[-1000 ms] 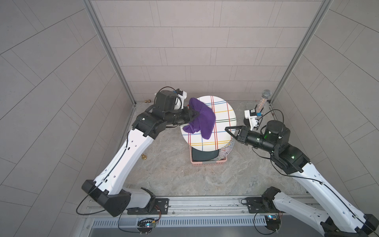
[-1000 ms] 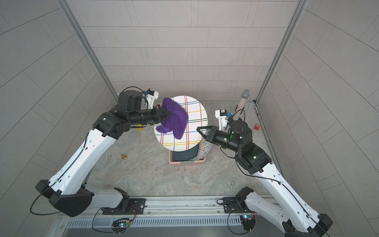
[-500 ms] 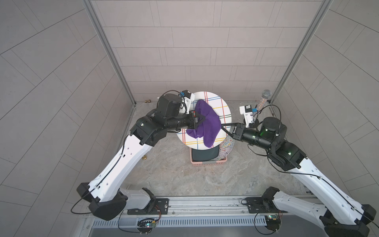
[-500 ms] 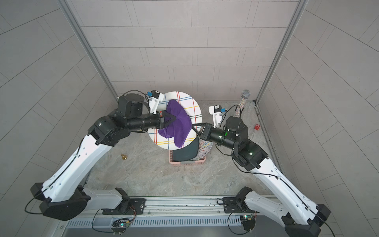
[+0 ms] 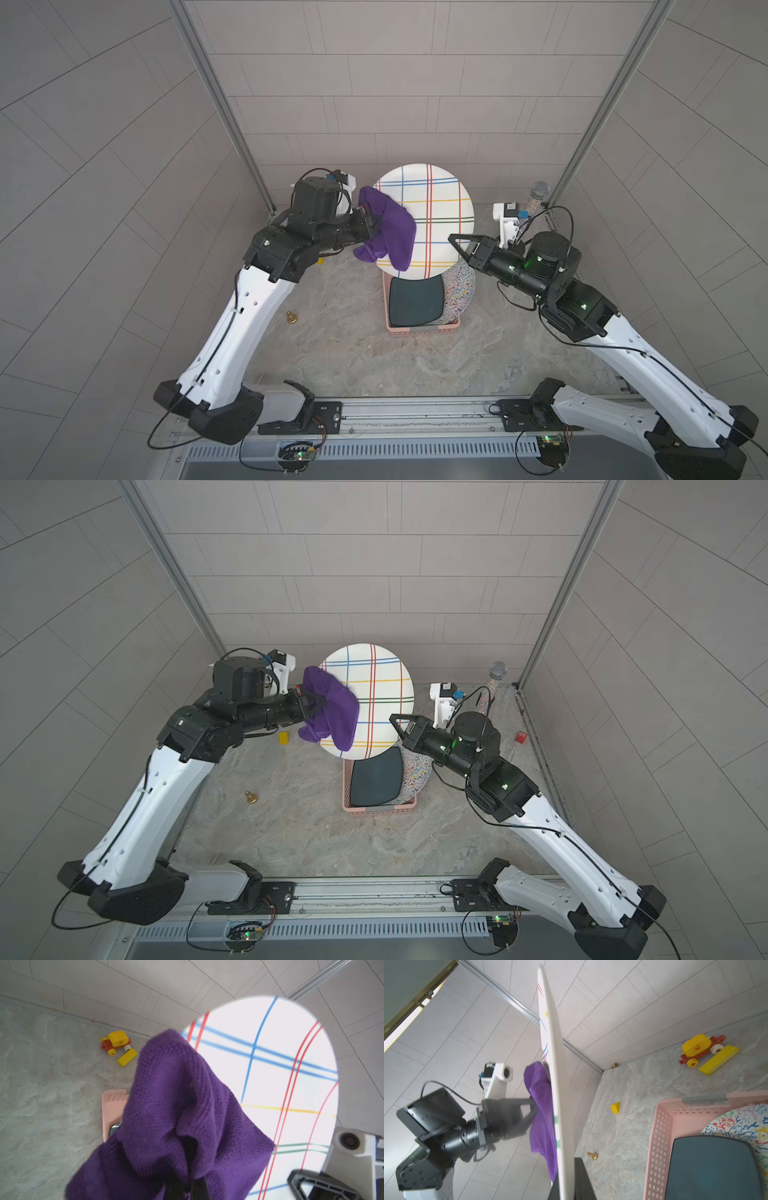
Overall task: Wipe the wet plate dry
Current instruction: Wipe the plate with towel.
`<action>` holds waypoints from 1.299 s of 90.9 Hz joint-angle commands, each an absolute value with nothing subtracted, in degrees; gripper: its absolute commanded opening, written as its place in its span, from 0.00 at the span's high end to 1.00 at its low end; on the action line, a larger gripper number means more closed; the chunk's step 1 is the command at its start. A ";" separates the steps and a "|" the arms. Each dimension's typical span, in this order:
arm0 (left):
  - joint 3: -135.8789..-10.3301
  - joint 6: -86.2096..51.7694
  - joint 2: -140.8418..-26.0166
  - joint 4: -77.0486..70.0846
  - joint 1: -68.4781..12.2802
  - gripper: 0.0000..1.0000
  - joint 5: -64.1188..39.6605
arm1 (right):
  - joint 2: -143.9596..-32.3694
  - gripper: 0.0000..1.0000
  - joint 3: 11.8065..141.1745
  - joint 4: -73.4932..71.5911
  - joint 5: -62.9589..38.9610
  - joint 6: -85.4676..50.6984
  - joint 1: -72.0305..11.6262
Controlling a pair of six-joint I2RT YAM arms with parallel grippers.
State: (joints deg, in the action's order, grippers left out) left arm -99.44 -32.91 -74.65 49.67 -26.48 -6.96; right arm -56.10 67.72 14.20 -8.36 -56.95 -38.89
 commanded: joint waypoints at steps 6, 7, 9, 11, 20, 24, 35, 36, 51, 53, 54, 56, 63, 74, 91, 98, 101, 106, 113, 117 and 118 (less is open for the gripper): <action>-95.96 -38.47 -75.89 46.69 -27.79 1.00 -20.80 | -54.60 1.00 68.14 -1.40 -8.73 -64.81 -38.50; -95.97 -38.74 -76.27 46.28 -28.26 1.00 -21.69 | -54.94 1.00 67.95 -2.20 -9.38 -65.45 -38.54; -96.44 -38.87 -77.05 45.98 -29.50 1.00 -22.98 | -55.53 1.00 67.57 -3.76 -10.52 -66.57 -38.51; -97.12 -38.30 -77.93 46.21 -30.97 1.00 -23.54 | -56.05 1.00 67.32 -4.83 -10.94 -67.20 -38.50; -98.22 -34.99 -79.09 48.18 -36.53 1.00 -18.86 | -57.49 1.00 68.70 -5.03 -7.78 -67.38 -37.71; -97.23 -35.59 -78.49 47.95 -36.77 1.00 -16.96 | -58.28 1.00 69.88 -4.54 -6.80 -68.24 -36.48; -97.16 -38.29 -75.68 45.46 -32.68 1.00 -15.39 | -59.50 1.00 72.03 -4.04 -9.72 -72.52 -30.57; -97.18 -38.96 -75.41 44.70 -31.98 1.00 -15.91 | -59.24 1.00 71.96 -3.86 -9.83 -72.78 -30.22; -91.33 -65.04 -70.70 18.49 -17.62 1.00 -29.11 | -51.96 1.00 67.29 -3.07 -10.32 -80.88 -20.94; -90.60 -68.29 -70.65 15.10 -17.08 1.00 -30.04 | -50.87 1.00 65.84 -4.90 -10.86 -82.69 -19.74; -90.39 -69.83 -70.75 13.04 -16.93 1.00 -30.40 | -50.44 1.00 65.18 -5.96 -11.14 -84.06 -18.96; -90.16 -72.70 -71.08 9.85 -16.82 1.00 -31.24 | -49.88 1.00 63.76 -9.37 -11.82 -86.23 -18.21; -89.33 -83.73 -73.26 -1.52 -17.01 1.00 -34.07 | -49.28 1.00 59.99 -17.95 -13.94 -92.89 -16.64; -86.34 -99.67 -75.52 -20.84 -17.95 1.00 -31.28 | -49.84 1.00 58.84 -22.54 -18.57 -96.49 -17.14; -90.74 -107.53 -78.38 -25.57 -20.28 1.00 -26.90 | -50.95 1.00 58.82 -23.99 -21.21 -97.26 -18.87; -92.99 -109.63 -79.98 -26.44 -21.87 1.00 -25.87 | -52.35 1.00 58.93 -26.48 -22.13 -96.94 -21.47; -93.48 -110.75 -80.66 -27.76 -22.52 1.00 -25.32 | -53.07 1.00 59.11 -26.83 -22.19 -96.46 -22.50; -94.14 -112.91 -81.76 -30.01 -23.78 1.00 -24.02 | -54.05 1.00 59.70 -25.88 -22.15 -95.14 -25.10; -96.29 -114.55 -83.35 -32.30 -25.71 1.00 -22.79 | -55.36 1.00 60.23 -25.34 -21.23 -93.74 -28.20; -97.64 -115.15 -84.23 -33.43 -27.11 1.00 -22.45 | -56.45 1.00 60.48 -26.54 -19.76 -93.28 -30.04; -97.91 -115.32 -84.44 -33.59 -27.53 1.00 -22.30 | -57.07 1.00 60.87 -27.31 -19.11 -93.24 -30.52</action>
State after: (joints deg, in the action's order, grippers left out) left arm -93.51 -110.15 -82.70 -24.86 -24.03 -23.66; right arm -55.35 58.78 -23.27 -18.59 -95.72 -26.83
